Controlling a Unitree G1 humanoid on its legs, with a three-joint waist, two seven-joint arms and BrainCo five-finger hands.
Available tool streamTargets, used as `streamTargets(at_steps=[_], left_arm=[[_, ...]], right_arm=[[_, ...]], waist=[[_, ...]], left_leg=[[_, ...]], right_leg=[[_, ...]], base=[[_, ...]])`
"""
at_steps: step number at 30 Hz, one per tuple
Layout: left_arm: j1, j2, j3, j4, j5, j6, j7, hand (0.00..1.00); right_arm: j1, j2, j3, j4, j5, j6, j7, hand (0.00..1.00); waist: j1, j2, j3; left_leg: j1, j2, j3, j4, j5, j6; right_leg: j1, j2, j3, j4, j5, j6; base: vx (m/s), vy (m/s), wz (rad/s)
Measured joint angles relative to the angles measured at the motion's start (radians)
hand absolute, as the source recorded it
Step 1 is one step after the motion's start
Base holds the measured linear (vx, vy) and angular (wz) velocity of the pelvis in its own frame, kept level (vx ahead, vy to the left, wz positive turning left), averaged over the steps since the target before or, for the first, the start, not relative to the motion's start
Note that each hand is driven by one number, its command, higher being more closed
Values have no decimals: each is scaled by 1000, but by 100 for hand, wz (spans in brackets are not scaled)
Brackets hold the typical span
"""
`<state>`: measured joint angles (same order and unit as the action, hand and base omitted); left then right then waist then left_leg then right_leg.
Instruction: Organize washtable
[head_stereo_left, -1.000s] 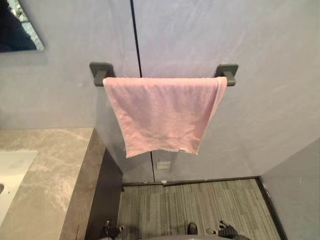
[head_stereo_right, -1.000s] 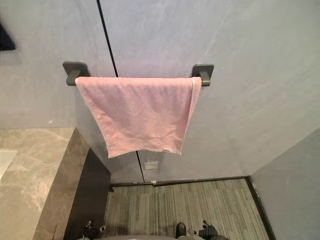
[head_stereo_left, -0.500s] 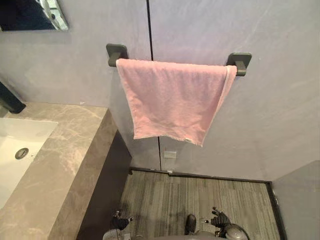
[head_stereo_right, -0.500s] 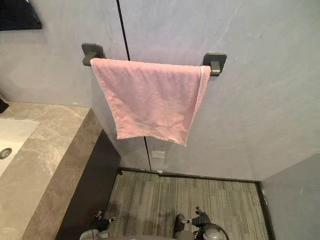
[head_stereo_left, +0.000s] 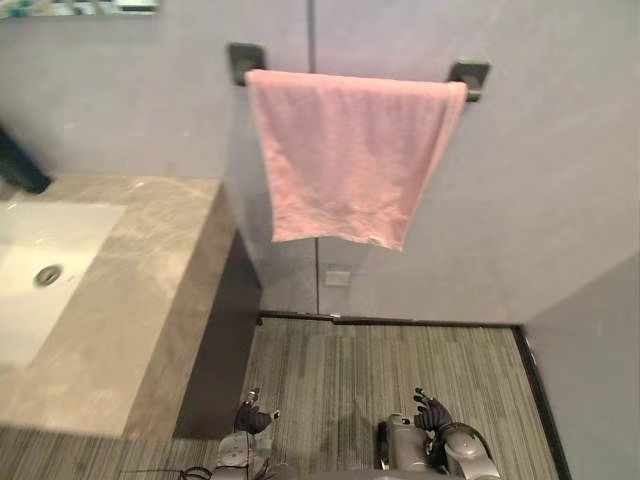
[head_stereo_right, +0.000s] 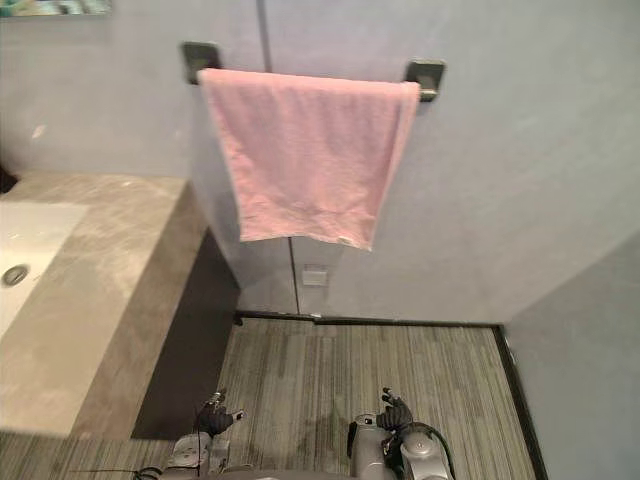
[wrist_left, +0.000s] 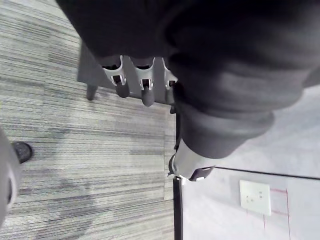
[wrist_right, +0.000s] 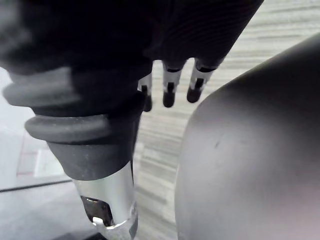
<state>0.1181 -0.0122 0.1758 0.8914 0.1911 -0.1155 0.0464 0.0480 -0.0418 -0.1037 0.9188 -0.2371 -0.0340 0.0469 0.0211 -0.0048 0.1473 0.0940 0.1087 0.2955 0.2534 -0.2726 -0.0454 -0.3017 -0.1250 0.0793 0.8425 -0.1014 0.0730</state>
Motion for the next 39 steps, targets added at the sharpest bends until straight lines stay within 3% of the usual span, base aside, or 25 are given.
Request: streamTargets(at_steps=[1, 2, 3, 5, 9, 11, 13, 15, 17, 20, 21, 22, 24, 25, 26, 27, 28, 29, 33, 34, 35, 36, 37, 38, 39], left_arm=[[24, 5, 47, -18, 0, -1, -1, 0], [25, 3, 61, -18, -4, -1, -1, 0], [21, -6, 92, -19, -2, -1, 0, 0], [19, -29, 120, -21, -2, -1, 0, 0], [16, -31, 123, -39, -30, -5, 6, 0], [13, -28, 146, -44, -57, -5, 7, 0], [7, -21, 168, -48, -63, -2, 11, 0], [6, -19, 165, -46, -60, 0, 21, 0], [9, -13, 166, -47, -60, 3, 22, 0], [23, -10, 168, -20, -62, 3, 24, 0], [20, -9, 164, -7, -62, 6, 24, 0], [22, 10, 136, -7, -62, 11, 27, 0], [22, 36, 129, 5, -62, 13, 27, 0], [15, 49, 122, 25, -61, 20, 27, 0], [14, 55, 113, 24, -60, 18, 25, 0], [16, 45, 95, 31, -59, 18, 21, 0], [15, 44, 93, 28, -60, 14, 22, 0], [16, 46, 91, 29, -59, 13, 22, 0], [22, 56, 69, 52, -3, 0, 22, 0], [23, 52, 55, 52, 20, -7, 21, 0], [25, 53, 27, 52, 28, -11, 22, 0], [28, 60, 14, 52, 40, -15, 22, 0], [34, 78, -9, 53, 61, -15, 22, 0], [46, 99, -8, 66, 72, -15, 22, 0], [50, 105, -7, 73, 82, -14, 22, 0]], right_arm=[[30, 21, -17, -1, 0, 0, 2, 0], [34, 25, -23, -1, 0, 0, 2, 0], [41, 30, -40, -1, -1, 1, 4, 0], [55, 24, -46, 1, -9, 6, 2, 0], [35, 14, 0, 3, -9, 6, -3, 0], [31, 13, -2, -1, -9, 1, -5, 0], [39, 14, -17, -1, -10, 2, -8, 0], [69, -4, -34, -19, -7, 1, -25, 0], [94, -6, -71, -20, -7, 0, -27, 0], [103, -8, -167, 43, -7, 0, -27, 0], [98, -17, -206, 76, -7, 2, -28, 0], [91, -3, -236, 104, 0, 3, -29, 0], [81, -1, -235, 122, 0, 1, -25, 0], [75, -5, -236, 134, 0, 0, -25, 0], [70, -6, -237, 152, 0, 0, -28, 0], [60, -20, -245, 159, 0, 0, -39, 0], [35, -32, -255, 172, 1, 4, -50, 0], [23, -34, -257, 177, 1, 5, -51, 0], [-28, -9, -257, 173, 43, 0, -65, 0], [-14, -15, -259, 163, 54, 0, -65, 0], [6, -18, -261, 150, 81, -1, -61, 0], [5, -17, -268, 139, 90, -1, -64, 0], [5, -16, -253, 116, 88, -3, -65, 0], [6, -7, -249, 114, 87, -8, -63, 0], [6, 0, -248, 114, 88, -11, -64, 0]], waist=[[0, -28, -21], [2, -29, -23], [13, -41, -36], [50, -27, -48], [53, -21, -48], [50, -38, -41], [48, -50, -35], [38, -53, -35], [39, -60, -43], [21, -46, -76], [14, -26, -91], [-5, -35, -82], [-5, -40, -87], [-19, -48, -95], [-16, -48, -102], [-8, -28, -99], [-6, -25, -94], [-5, -21, -94], [-5, 11, -94], [-6, 23, -94], [-9, 48, -91], [-11, 56, -85], [-17, 58, -68], [-21, 52, -62], [-21, 45, -57]], left_leg=[[-65, -28, -63, 35, 8, 3], [-79, -32, -75, 45, 9, 2], [-137, -39, -115, 87, 13, -1], [-207, -37, -157, 105, 43, -13], [-347, -12, -270, 97, 143, -51], [-376, -5, -286, -3, 246, -68], [-376, 62, -126, 47, 226, -35], [-354, 146, 59, 241, 164, 60], [-312, 202, 125, 303, 150, 77], [-292, 274, 118, 303, 151, 67], [-299, 252, 125, 243, 150, 35], [-302, 182, 115, 160, 165, 37], [-303, 152, 84, 84, 194, 12], [-303, 105, 62, -5, 235, 6], [-292, 104, 126, -18, 217, -3], [-300, 107, 199, -14, 197, -2], [-307, 70, 199, -12, 216, 26], [-308, 55, 194, -20, 218, 30], [-325, -63, 65, -55, 214, 48], [-318, -118, -8, -95, 203, 107], [-284, -157, -71, -135, 218, 136], [-271, -167, -106, -143, 222, 143], [-246, -190, -165, -151, 221, 155], [-217, -216, -215, -164, 222, 174], [-191, -228, -232, -180, 222, 174]], right_leg=[[78, -1, 107, -8, -77, 45], [91, 0, 122, -28, -102, 48], [141, 2, 164, -123, -173, 55], [184, 11, 170, -265, -224, 54], [153, 24, 47, -344, -263, 14], [121, 19, -57, -333, -274, -20], [123, 4, -149, -336, -258, -49], [163, -51, -308, -339, -251, -60], [188, -98, -429, -341, -248, -58], [215, -152, -584, -362, -219, -12], [220, -173, -643, -354, -203, 5], [218, -189, -651, -364, -185, -12], [239, -131, -654, -483, -183, 3], [293, -125, -685, -589, -81, 15], [320, -131, -746, -633, -41, 18], [343, -143, -806, -638, -18, 38], [353, -179, -849, -630, 8, 54], [356, -192, -862, -627, 24, 53], [388, -257, -895, -569, 126, 38], [370, -302, -826, -456, 142, -5], [303, -322, -633, -318, 163, -153], [279, -294, -510, -274, 117, -144], [241, -206, -306, -211, -4, -90], [208, -130, -204, -168, -83, -76], [192, -104, -178, -153, -116, -69]], base=[[-156, -154, 100], [-98, -179, 120], [-79, -222, 84], [-151, -268, 79], [-220, -236, 84], [-280, -230, 111], [-223, -172, 124], [-188, -104, 167], [-185, 79, 195], [-63, 222, 182], [6, 430, 229], [-11, 409, 202], [-61, 132, 144], [-29, 174, 150], [18, 289, 171], [81, 409, 135], [36, 339, 109], [20, 345, 86], [36, 313, 105], [99, 410, 173], [91, 326, 184], [138, 243, 177], [133, 177, 158], [142, 180, 141], [225, 199, 108]])
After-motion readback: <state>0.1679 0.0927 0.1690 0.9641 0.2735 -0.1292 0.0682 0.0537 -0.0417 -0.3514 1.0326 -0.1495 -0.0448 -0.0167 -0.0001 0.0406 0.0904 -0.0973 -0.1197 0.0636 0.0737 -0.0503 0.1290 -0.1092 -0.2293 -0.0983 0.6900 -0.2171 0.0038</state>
